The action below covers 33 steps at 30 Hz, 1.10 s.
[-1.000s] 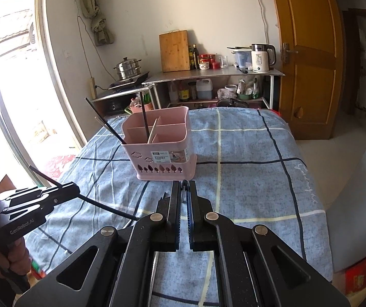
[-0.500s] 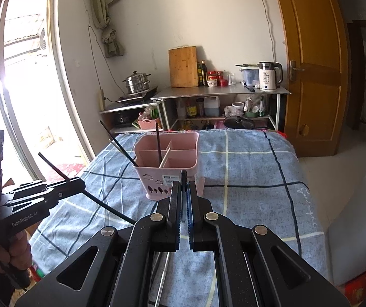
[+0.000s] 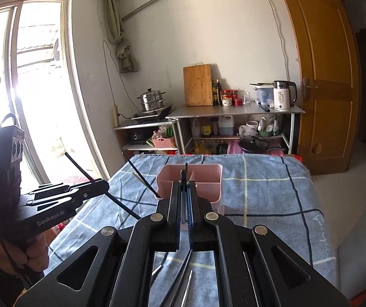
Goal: Organize utensils
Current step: 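Open the left tool into the basket while the right tool releases its chopstick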
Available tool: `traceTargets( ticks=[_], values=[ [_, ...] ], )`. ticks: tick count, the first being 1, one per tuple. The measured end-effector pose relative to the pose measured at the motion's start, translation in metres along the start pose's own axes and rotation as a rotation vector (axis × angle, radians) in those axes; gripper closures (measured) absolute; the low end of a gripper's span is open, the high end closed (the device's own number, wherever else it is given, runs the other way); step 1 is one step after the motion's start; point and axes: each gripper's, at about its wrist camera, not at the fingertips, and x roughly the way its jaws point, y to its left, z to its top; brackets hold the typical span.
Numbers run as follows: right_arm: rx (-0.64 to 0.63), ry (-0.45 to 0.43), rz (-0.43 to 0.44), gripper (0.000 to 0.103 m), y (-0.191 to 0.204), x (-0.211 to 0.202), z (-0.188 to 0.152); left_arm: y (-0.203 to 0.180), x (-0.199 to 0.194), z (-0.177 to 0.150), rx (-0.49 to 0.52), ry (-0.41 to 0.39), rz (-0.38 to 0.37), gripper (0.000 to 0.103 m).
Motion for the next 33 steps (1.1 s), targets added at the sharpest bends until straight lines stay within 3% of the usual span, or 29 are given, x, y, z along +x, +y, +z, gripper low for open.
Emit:
traceTargets(
  ticks=[14, 27, 33],
  values=[
    [0.001, -0.049, 0.001, 0.099, 0.006, 0.024, 0.027, 0.017, 0.018, 0.055, -0.002, -0.097, 0.039, 0.098],
    [0.008, -0.075, 0.011, 0.099, 0.011, 0.03, 0.038, 0.026, 0.042, 0.051, -0.011, -0.074, 0.048, 0.098],
    [0.003, -0.027, 0.004, 0.099, 0.012, 0.046, 0.024, 0.027, 0.055, 0.042, -0.017, -0.032, 0.043, 0.098]
  ],
)
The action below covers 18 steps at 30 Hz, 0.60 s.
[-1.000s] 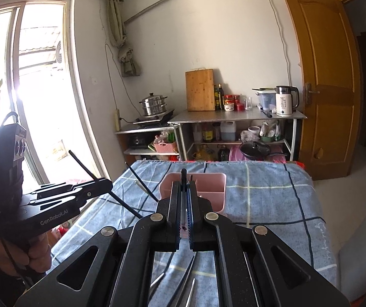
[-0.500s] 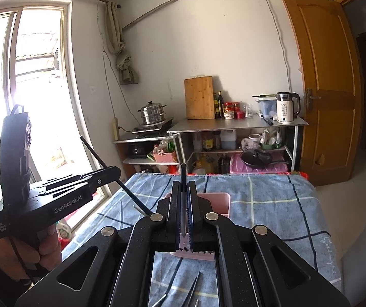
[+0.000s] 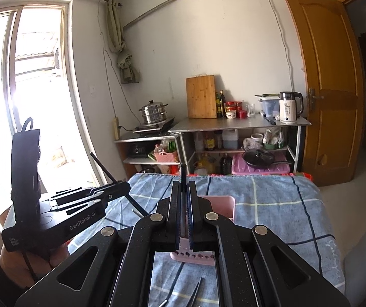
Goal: Organize utensils
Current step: 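Open the left tool into the basket while the right tool releases its chopstick, then move both open tools back down to the remaining chopsticks on the cloth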
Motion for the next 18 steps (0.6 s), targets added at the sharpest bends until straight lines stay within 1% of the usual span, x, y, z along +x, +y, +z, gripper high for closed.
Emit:
traceTargets(
  ticks=[6, 11, 13, 15, 17, 18],
  values=[
    [0.03, 0.075, 0.0, 0.099, -0.006, 0.018, -0.017, 0.001, 0.018, -0.018, -0.006, 0.062, -0.002, 0.098],
    [0.056, 0.129, 0.007, 0.099, -0.013, 0.035, -0.025, 0.003, 0.03, -0.026, -0.005, 0.093, 0.002, 0.098],
    [0.058, 0.143, 0.011, 0.099, -0.013, 0.04, -0.028, 0.002, 0.033, -0.027, 0.004, 0.098, 0.002, 0.094],
    [0.059, 0.157, 0.014, 0.099, -0.013, 0.044, -0.029, 0.002, 0.032, -0.027, 0.01, 0.095, -0.005, 0.079],
    [0.052, 0.158, 0.018, 0.098, -0.013, 0.044, -0.031, 0.001, 0.029, -0.027, 0.013, 0.081, -0.014, 0.071],
    [0.047, 0.154, 0.014, 0.098, -0.012, 0.042, -0.032, 0.001, 0.027, -0.027, 0.015, 0.072, -0.016, 0.07]
  ],
)
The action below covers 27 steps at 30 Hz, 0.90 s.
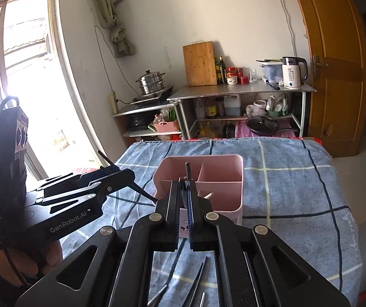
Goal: Organize utensils
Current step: 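Move both open tools back down to the remaining chopsticks on the cloth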
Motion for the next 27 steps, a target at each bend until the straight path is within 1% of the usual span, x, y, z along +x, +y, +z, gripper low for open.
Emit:
traceTargets(
  ticks=[4, 10, 18, 22, 27],
  values=[
    [-0.002, -0.009, 0.005, 0.091, -0.001, -0.008, -0.005, -0.002, -0.014, -0.006, -0.002, -0.035, -0.003, 0.07],
    [-0.005, -0.009, -0.002, 0.09, -0.005, -0.028, -0.027, 0.0, -0.036, -0.03, -0.027, -0.056, -0.007, 0.07],
    [0.02, 0.039, -0.028, 0.09, -0.014, -0.049, -0.076, -0.004, -0.049, -0.092, -0.029, -0.01, -0.009, 0.07],
    [0.039, 0.088, -0.033, 0.09, -0.019, -0.051, -0.104, -0.008, -0.05, -0.125, -0.049, 0.025, -0.001, 0.07],
    [0.053, 0.154, -0.037, 0.09, -0.023, -0.047, -0.131, -0.013, -0.043, -0.158, -0.049, 0.087, -0.011, 0.07]
  ],
)
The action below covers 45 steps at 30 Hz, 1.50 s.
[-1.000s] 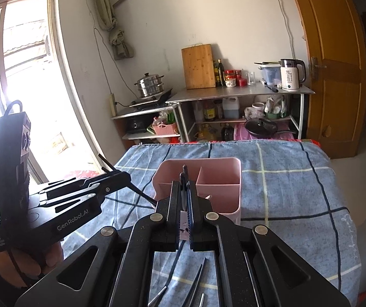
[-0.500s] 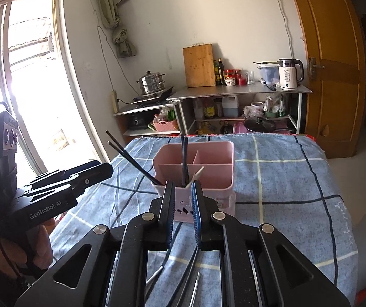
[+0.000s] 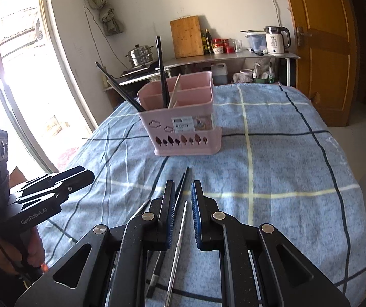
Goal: Organize utensils
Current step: 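Move both open tools back down to the remaining chopsticks on the cloth, then close the left tool on a silver chopstick while the right tool grasps another silver chopstick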
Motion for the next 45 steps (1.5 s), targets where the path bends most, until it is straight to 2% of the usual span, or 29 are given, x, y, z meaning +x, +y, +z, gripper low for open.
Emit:
traceTargets(
  ticks=[10, 27, 31, 34, 40, 45],
  values=[
    [0.008, 0.082, -0.008, 0.09, -0.001, 0.017, -0.027, -0.005, 0.019, -0.038, 0.005, 0.108, -0.003, 0.07],
    [-0.002, 0.217, -0.027, 0.09, 0.004, 0.071, -0.04, -0.014, 0.071, -0.045, 0.031, 0.234, 0.004, 0.07],
    [0.007, 0.242, -0.041, 0.09, 0.001, 0.081, -0.039, -0.018, 0.079, -0.043, 0.05, 0.239, 0.036, 0.073],
    [0.014, 0.24, -0.064, 0.09, -0.003, 0.081, -0.037, -0.016, 0.082, -0.041, 0.045, 0.241, 0.071, 0.08],
    [0.065, 0.25, -0.067, 0.09, -0.015, 0.08, -0.033, -0.005, 0.081, -0.038, -0.003, 0.247, 0.123, 0.082],
    [0.057, 0.278, -0.073, 0.09, -0.015, 0.088, -0.026, 0.005, 0.082, -0.033, -0.04, 0.262, 0.155, 0.083]
  ],
)
